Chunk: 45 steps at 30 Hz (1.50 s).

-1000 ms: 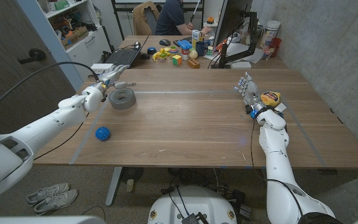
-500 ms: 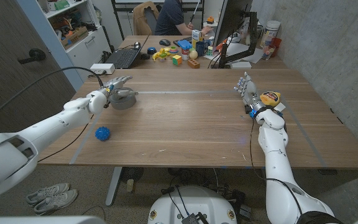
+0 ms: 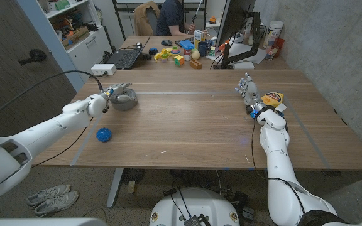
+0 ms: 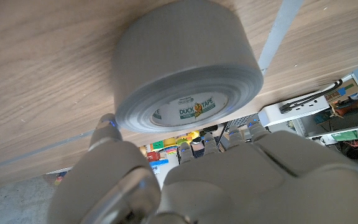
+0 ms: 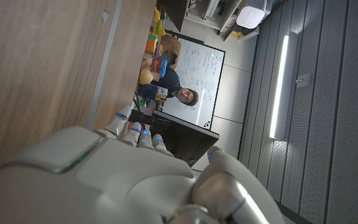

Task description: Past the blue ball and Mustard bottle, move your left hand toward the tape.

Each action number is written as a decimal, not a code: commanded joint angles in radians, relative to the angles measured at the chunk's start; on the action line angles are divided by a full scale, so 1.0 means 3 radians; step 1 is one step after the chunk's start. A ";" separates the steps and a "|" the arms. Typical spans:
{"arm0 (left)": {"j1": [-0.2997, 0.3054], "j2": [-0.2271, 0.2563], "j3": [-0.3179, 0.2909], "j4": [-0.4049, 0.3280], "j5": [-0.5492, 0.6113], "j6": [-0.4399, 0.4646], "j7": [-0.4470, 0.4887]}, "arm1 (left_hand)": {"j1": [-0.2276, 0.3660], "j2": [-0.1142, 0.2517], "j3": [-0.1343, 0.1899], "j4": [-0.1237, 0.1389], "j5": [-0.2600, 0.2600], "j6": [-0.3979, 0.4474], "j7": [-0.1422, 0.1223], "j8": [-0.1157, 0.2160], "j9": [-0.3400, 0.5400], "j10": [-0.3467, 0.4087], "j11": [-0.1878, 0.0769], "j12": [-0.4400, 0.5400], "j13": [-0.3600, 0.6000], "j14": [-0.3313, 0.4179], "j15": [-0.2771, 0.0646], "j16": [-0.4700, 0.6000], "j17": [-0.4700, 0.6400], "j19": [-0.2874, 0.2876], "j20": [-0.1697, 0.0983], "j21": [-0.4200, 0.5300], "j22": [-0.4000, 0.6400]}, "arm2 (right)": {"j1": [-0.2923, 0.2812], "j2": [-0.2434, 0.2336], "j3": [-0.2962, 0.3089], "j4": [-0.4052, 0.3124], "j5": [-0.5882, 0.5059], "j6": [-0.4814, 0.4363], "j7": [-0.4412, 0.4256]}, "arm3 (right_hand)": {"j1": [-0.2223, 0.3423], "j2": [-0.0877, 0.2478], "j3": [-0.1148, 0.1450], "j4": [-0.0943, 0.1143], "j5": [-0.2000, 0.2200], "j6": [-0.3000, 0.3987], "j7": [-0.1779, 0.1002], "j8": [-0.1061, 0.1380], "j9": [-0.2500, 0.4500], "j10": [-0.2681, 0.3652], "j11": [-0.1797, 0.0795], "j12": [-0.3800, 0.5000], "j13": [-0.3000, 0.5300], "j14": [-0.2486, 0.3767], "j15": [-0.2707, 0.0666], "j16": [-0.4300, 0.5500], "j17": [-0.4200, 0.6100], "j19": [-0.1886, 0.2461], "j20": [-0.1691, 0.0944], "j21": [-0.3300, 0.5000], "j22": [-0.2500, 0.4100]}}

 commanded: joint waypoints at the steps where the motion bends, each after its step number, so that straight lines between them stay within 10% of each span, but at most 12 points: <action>1: -0.0004 -0.0022 -0.0006 0.0024 0.0004 0.0009 0.0063 | -0.0001 0.0034 -0.0002 0.0006 -0.0013 -0.0680 -0.0012 -0.0010 0.0009 -0.1014 0.0022 0.0001 0.0014 -0.0538 0.0043 -0.0011 0.0004 -0.0018 0.0000 -0.0007 0.0007 | 0.0012 -0.0001 0.0006 0.0016 -0.0006 -0.0009 -0.0011 | 0.0006 0.0355 -0.0027 -0.0001 0.0017 0.0007 0.0007 0.0018 0.0007 0.0016 -0.0006 -0.0004 0.0010 -0.0387 0.0030 -0.0011 0.0003 -0.0691 -0.0197 -0.0004 0.0012; 45: -0.0039 0.0015 0.0009 -0.0045 0.0066 0.0027 0.0000 | 0.0023 0.0097 -0.0013 0.0026 -0.0029 -0.0676 -0.0013 0.0033 0.0034 -0.0935 -0.0022 0.0052 0.0034 -0.0407 0.0029 0.0055 0.0007 -0.0095 -0.0002 0.0008 0.0014 | -0.0012 -0.0008 0.0010 -0.0004 0.0006 0.0015 0.0011 | 0.0005 0.0352 -0.0056 -0.0002 0.0021 0.0007 0.0014 0.0012 0.0007 0.0013 -0.0001 -0.0008 0.0010 -0.0391 0.0033 -0.0040 0.0002 -0.0697 -0.0193 -0.0068 0.0013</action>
